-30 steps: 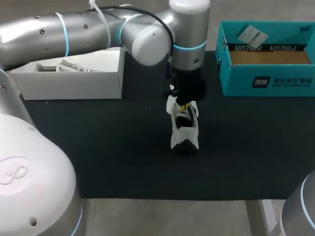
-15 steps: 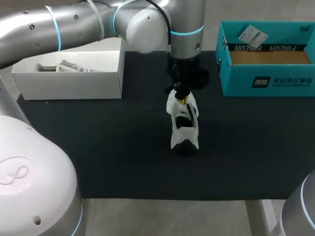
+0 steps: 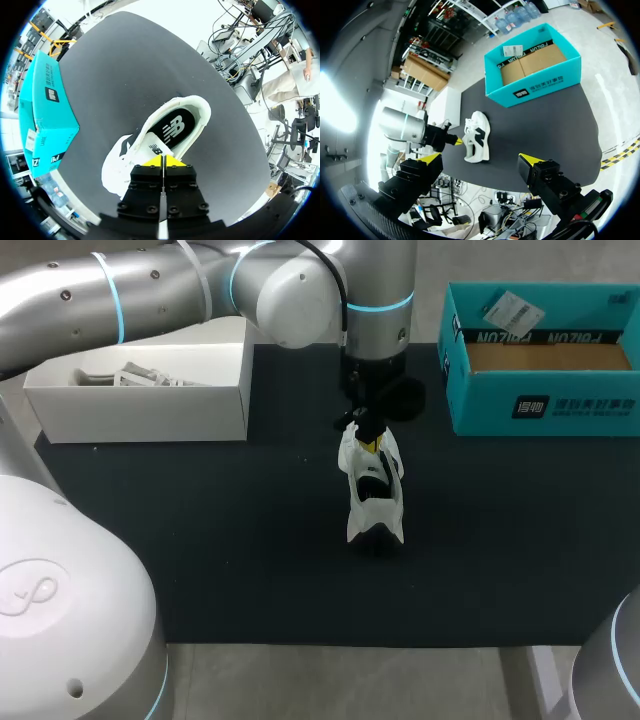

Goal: Take the shoe out of the shoebox, open the shoe tongue, remove and reinsert the insole, then place the shoe into the shoebox

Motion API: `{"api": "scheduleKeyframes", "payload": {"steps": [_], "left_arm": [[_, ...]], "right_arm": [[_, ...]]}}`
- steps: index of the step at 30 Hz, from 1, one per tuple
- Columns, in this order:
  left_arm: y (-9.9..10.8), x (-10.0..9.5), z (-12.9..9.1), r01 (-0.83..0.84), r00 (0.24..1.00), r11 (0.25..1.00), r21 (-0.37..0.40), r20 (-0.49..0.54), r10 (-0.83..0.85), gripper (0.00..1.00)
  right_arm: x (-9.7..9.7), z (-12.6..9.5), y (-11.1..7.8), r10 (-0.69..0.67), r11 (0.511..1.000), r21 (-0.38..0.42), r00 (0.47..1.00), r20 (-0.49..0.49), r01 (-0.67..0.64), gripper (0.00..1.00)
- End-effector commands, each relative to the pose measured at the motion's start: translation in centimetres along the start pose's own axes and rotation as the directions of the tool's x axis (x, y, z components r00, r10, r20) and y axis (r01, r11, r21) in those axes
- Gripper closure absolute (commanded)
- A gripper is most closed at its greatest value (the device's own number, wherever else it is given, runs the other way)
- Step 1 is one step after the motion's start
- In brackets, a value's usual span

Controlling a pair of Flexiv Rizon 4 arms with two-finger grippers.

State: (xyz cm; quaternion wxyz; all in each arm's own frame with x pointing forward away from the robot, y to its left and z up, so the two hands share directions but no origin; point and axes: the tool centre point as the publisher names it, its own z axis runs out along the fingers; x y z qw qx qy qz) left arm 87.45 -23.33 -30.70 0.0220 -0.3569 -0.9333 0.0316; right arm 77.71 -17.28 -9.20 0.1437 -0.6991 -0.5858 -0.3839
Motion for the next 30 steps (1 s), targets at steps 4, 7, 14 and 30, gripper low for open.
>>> {"api": "scheduleKeyframes", "payload": {"steps": [4, 7, 14, 30], "left_arm": [[0.0, 0.0, 0.1, -0.001, 1.000, 1.000, 0.000, 0.001, 0.001, 1.00], [0.0, 0.0, 0.1, -0.001, 1.000, 1.000, 0.000, 0.001, 0.001, 1.00], [-0.7, 0.8, -0.6, 0.202, 0.979, 0.977, -0.072, 0.049, -0.199, 1.00], [-2.3, 1.9, -1.1, 0.416, 0.905, 0.908, -0.050, 0.120, -0.407, 1.00]], "right_arm": [[0.0, 0.1, 0.0, 0.002, 1.000, 0.000, 1.000, 0.002, -0.002, 0.00], [0.0, 0.1, 0.0, 0.002, 1.000, 0.000, 1.000, 0.002, -0.002, 0.00], [0.0, 0.1, 0.0, 0.002, 1.000, 0.000, 1.000, 0.002, -0.002, 0.00], [0.0, 0.1, 0.0, 0.002, 1.000, 0.000, 1.000, 0.002, -0.002, 0.00]]}}
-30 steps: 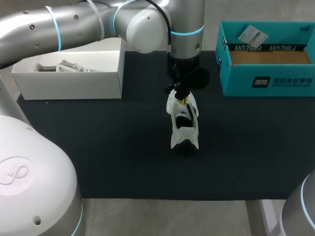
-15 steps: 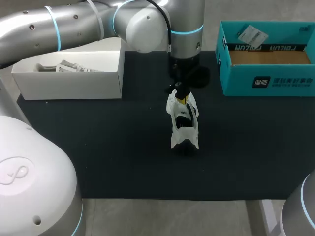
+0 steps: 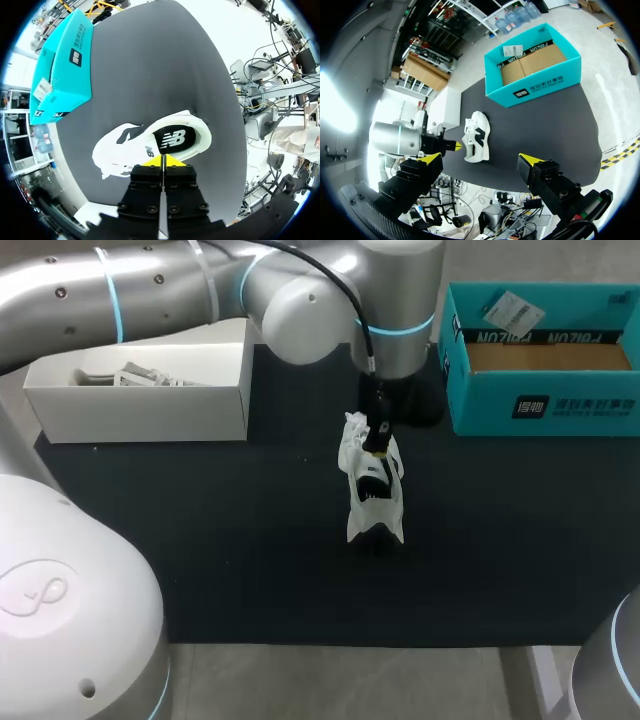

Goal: Take the shoe out of the shoebox, open the shoe tongue, remove and reinsert the insole, then place the shoe into the shoebox

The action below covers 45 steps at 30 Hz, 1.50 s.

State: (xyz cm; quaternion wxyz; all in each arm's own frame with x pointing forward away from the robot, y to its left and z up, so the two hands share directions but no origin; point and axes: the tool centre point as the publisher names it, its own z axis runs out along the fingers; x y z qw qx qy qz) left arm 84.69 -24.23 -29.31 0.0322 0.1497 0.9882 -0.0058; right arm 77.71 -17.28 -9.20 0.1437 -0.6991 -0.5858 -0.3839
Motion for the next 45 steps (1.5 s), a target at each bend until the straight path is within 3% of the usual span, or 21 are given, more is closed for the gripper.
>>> {"api": "scheduleKeyframes", "payload": {"steps": [1, 2, 3, 4, 9, 11, 12, 15, 18, 19, 21, 27, 36, 41, 43, 45], "left_arm": [[0.4, 0.2, 0.0, -0.001, 1.000, 1.000, 0.008, 0.008, 0.001, 1.00], [0.4, 0.2, 0.0, -0.001, 1.000, 1.000, 0.008, 0.008, 0.001, 1.00], [-0.1, 0.4, 0.5, 0.053, 0.998, 0.995, -0.086, 0.021, -0.051, 1.00], [-0.4, 0.7, 0.7, 0.086, 0.996, 0.991, -0.102, 0.024, -0.084, 1.00], [-1.1, 2.6, 0.6, 0.300, 0.954, 0.940, -0.160, 0.050, -0.296, 1.00], [-1.2, 3.3, 0.4, 0.379, 0.925, 0.914, -0.146, 0.062, -0.374, 1.00], [-1.3, 3.6, 0.3, 0.407, 0.913, 0.903, -0.138, 0.063, -0.402, 0.96], [-1.5, 4.2, 0.3, 0.445, 0.895, 0.890, -0.097, 0.063, -0.441, 0.64], [-1.5, 4.4, 0.5, 0.429, 0.903, 0.901, -0.062, 0.052, -0.426, 0.55], [-1.6, 4.5, 0.6, 0.430, 0.902, 0.902, -0.048, 0.058, -0.427, 0.38], [-1.7, 4.7, 1.1, 0.411, 0.911, 0.910, -0.047, 0.046, -0.409, 0.15], [-2.5, 5.7, 3.0, 0.382, 0.924, 0.922, -0.059, 0.039, -0.380, 0.02], [-3.0, 6.8, 5.4, 0.380, 0.925, 0.922, -0.071, 0.018, -0.380, 0.07], [-2.7, 7.4, 6.7, 0.383, 0.923, 0.920, -0.083, 0.009, -0.384, 0.23], [-2.6, 7.5, 7.4, 0.378, 0.925, 0.921, -0.089, 0.006, -0.379, 0.36], [-2.6, 7.5, 8.1, 0.373, 0.927, 0.924, -0.089, -0.005, -0.375, 0.35]], "right_arm": [[0.0, 0.1, 0.0, 0.002, 1.000, 0.000, 1.000, 0.002, -0.002, 0.00], [0.0, 0.1, 0.0, 0.002, 1.000, 0.000, 1.000, 0.002, -0.002, 0.00], [0.0, 0.1, 0.0, 0.002, 1.000, 0.000, 1.000, 0.002, -0.002, 0.00], [0.0, 0.1, 0.0, 0.002, 1.000, 0.000, 1.000, 0.002, -0.002, 0.00], [0.0, 0.1, 0.0, 0.002, 1.000, 0.000, 1.000, 0.002, -0.002, 0.00], [0.0, 0.1, 0.0, 0.002, 1.000, 0.000, 1.000, 0.002, -0.002, 0.00], [0.0, 0.1, 0.0, 0.002, 1.000, 0.000, 1.000, 0.002, -0.002, 0.00], [0.0, 0.1, 0.0, 0.002, 1.000, 0.000, 1.000, 0.002, -0.002, 0.00], [0.0, 0.1, 0.0, 0.002, 1.000, 0.000, 1.000, 0.002, -0.002, 0.00], [0.0, 0.1, 0.0, 0.002, 1.000, 0.000, 1.000, 0.002, -0.002, 0.00], [0.0, 0.1, 0.0, 0.002, 1.000, 0.000, 1.000, 0.002, -0.002, 0.00], [0.0, 0.1, 0.0, 0.002, 1.000, 0.000, 1.000, 0.002, -0.002, 0.00], [0.0, 0.1, 0.0, 0.002, 1.000, 0.000, 1.000, 0.002, -0.002, 0.00], [0.0, 0.1, 0.0, 0.002, 1.000, 0.000, 1.000, 0.002, -0.002, 0.00], [0.0, 0.1, 0.0, 0.002, 1.000, 0.000, 1.000, 0.002, -0.002, 0.00], [0.0, 0.1, 0.0, 0.002, 1.000, 0.000, 1.000, 0.002, -0.002, 0.00]]}}
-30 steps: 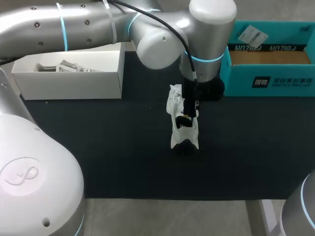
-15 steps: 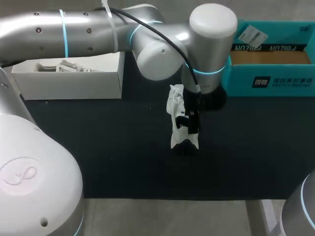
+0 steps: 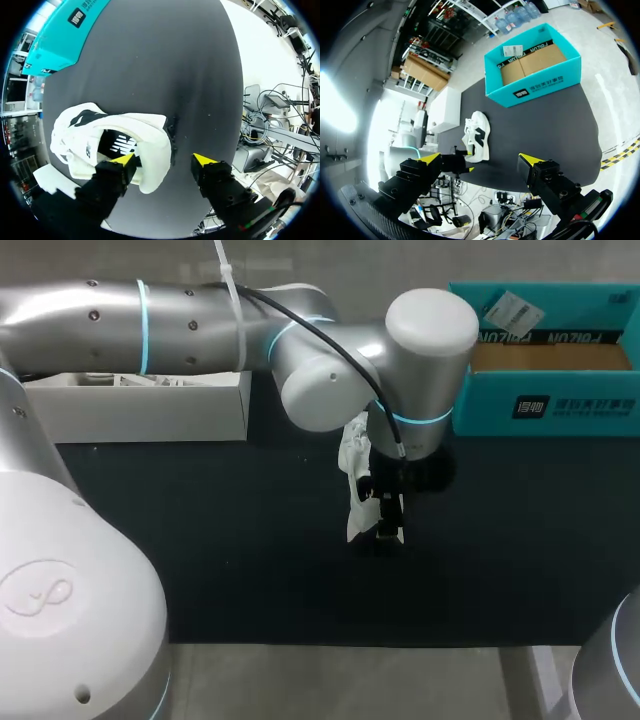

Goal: Take the shoe out of the shoebox, open the shoe tongue, remove and reinsert the insole, then place the shoe into the shoebox

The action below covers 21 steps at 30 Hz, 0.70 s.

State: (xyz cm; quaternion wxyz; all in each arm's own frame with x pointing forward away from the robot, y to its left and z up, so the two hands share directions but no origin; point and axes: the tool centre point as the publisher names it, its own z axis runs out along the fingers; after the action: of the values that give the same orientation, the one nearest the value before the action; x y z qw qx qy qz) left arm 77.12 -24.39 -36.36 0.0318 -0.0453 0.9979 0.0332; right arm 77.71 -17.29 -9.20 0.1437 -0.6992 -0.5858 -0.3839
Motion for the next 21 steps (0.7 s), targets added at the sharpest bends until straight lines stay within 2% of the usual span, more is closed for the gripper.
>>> {"api": "scheduleKeyframes", "payload": {"steps": [1, 3, 12, 13, 14, 15, 21], "left_arm": [[-0.3, 0.0, 1.9, -0.008, 1.000, 1.000, 0.001, -0.011, 0.008, 0.35], [-0.3, 0.1, 2.5, -0.024, 1.000, 1.000, 0.000, -0.020, 0.024, 0.38], [-0.4, 0.2, 3.9, -0.034, 0.999, 0.999, -0.019, -0.040, 0.034, 0.62], [-0.4, 0.3, 4.1, -0.036, 0.998, 0.999, -0.021, -0.042, 0.035, 0.68], [-0.4, 0.3, 4.2, -0.039, 0.998, 0.999, -0.023, -0.047, 0.038, 0.81], [-0.4, 0.5, 4.2, -0.043, 0.998, 0.999, -0.023, -0.051, 0.042, 1.00], [0.3, 0.9, 2.2, -0.030, 0.997, 0.999, -0.014, -0.066, 0.029, 1.00]], "right_arm": [[0.0, 0.1, 0.0, 0.002, 1.000, 0.000, 1.000, 0.002, -0.002, 0.00], [0.0, 0.1, 0.0, 0.002, 1.000, 0.000, 1.000, 0.002, -0.002, 0.00], [0.0, 0.1, 0.0, 0.002, 1.000, 0.000, 1.000, 0.002, -0.002, 0.00], [0.0, 0.1, 0.0, 0.002, 1.000, 0.000, 1.000, 0.002, -0.002, 0.00], [0.0, 0.1, 0.0, 0.002, 1.000, 0.000, 1.000, 0.002, -0.002, 0.00], [0.0, 0.1, 0.0, 0.002, 1.000, 0.000, 1.000, 0.002, -0.002, 0.00], [0.0, 0.1, 0.0, 0.002, 1.000, 0.000, 1.000, 0.002, -0.002, 0.00]]}}
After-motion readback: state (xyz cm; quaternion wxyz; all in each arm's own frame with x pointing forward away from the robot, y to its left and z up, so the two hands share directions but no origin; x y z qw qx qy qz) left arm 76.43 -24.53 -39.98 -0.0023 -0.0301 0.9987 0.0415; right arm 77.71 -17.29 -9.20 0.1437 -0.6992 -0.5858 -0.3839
